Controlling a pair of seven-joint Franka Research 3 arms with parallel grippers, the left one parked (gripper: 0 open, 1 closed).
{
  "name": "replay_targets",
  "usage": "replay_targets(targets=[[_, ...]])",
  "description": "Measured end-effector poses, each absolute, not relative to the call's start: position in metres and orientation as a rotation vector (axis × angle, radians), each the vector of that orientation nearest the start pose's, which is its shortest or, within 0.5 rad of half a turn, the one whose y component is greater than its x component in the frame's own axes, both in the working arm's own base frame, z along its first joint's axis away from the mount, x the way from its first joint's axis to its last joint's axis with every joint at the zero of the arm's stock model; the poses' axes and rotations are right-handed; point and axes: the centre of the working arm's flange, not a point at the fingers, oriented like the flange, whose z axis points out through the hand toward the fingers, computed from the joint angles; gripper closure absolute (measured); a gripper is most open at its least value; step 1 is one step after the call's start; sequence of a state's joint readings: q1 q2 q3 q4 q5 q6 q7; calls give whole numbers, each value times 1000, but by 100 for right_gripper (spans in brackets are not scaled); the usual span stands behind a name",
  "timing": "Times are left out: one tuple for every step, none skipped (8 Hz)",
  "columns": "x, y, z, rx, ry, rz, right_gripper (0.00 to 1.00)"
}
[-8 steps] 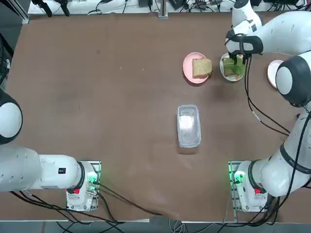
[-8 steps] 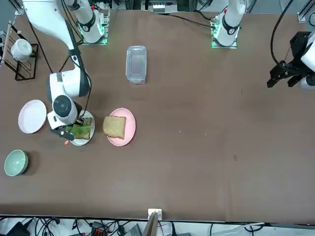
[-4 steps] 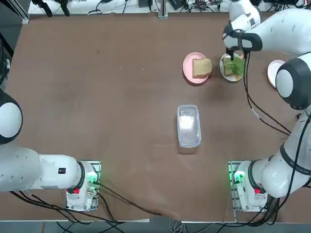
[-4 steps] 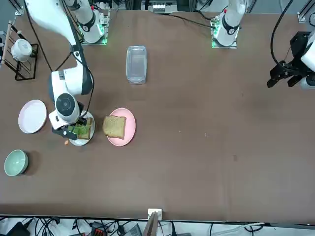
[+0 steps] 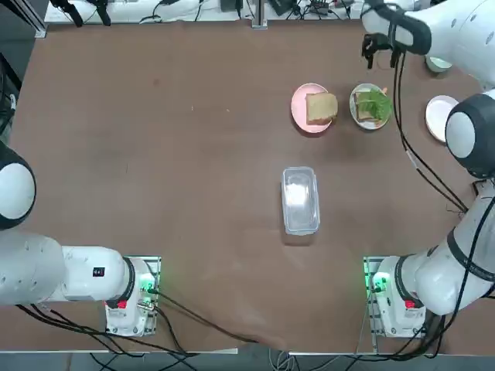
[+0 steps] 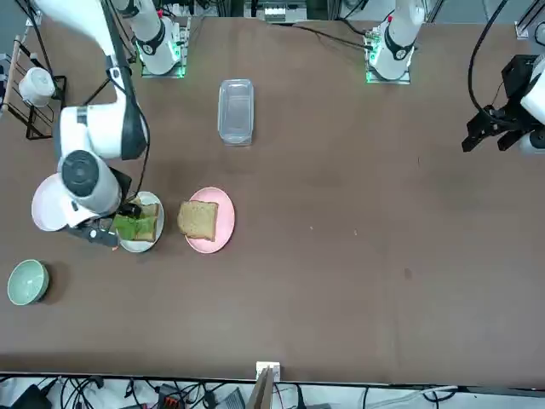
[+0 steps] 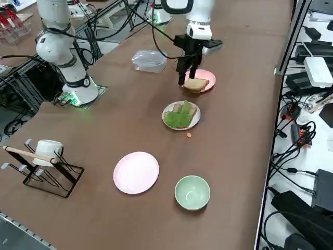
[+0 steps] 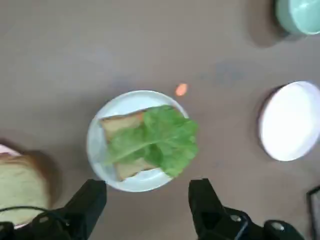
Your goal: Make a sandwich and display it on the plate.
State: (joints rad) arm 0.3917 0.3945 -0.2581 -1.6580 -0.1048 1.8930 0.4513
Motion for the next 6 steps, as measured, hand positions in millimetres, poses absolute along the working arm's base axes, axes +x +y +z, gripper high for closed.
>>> replay_targets(targets=[[639,98,378,-3224,505,180,0],[639,102,376,-3138,516,212,0],[639,107,373,-3052,524,236,0],[639,111,368,-2965,540,243,0],[638,113,361,-2899,573,224,0],[637,111,349,-2857,605,186,0]])
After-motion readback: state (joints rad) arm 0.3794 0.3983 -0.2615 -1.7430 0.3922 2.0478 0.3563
